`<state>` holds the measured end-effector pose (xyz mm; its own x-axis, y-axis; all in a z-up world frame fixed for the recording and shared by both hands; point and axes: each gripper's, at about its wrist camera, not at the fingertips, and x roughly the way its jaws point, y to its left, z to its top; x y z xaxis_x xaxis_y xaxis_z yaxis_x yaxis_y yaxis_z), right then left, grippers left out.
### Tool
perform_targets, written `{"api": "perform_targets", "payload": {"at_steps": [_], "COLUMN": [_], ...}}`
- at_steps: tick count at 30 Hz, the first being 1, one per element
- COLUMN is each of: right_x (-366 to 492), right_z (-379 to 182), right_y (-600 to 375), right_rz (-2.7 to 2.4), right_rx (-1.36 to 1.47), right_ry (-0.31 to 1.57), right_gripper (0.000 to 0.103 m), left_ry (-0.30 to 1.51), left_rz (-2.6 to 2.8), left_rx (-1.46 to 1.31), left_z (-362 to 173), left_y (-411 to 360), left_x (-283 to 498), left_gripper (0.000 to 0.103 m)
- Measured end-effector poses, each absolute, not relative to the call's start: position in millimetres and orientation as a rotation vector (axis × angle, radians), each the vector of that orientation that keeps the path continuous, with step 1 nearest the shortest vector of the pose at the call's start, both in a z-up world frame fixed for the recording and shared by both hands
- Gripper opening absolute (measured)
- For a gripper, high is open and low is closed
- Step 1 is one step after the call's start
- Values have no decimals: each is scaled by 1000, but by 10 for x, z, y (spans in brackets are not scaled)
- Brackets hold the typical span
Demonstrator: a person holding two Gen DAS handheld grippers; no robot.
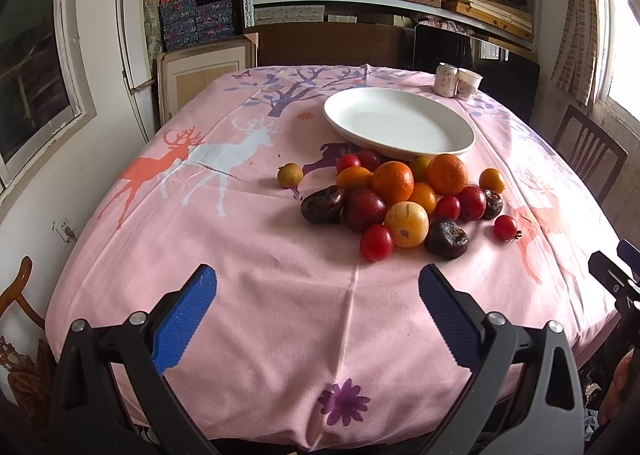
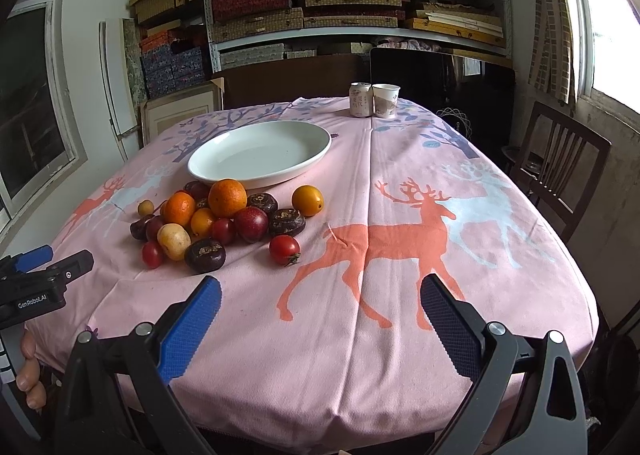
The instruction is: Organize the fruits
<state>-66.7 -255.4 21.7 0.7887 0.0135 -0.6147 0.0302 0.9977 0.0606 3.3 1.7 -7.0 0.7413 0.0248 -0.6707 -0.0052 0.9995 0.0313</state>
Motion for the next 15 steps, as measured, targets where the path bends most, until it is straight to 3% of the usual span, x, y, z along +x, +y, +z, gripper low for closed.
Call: {"api": "perform_targets", "payload": {"at_steps": [15], "right_x": [-681], "right_z": [179], "right_y": [-2521], "right_rz": [1], "right_rx": [63], "right_ry": [670], "right_gripper": [100], "left_ry": [740], "left_rz": [18], "left_rx": [25], "left_z": [-115], "left_y": [2], "left_x": [23], "left_gripper": [99]}}
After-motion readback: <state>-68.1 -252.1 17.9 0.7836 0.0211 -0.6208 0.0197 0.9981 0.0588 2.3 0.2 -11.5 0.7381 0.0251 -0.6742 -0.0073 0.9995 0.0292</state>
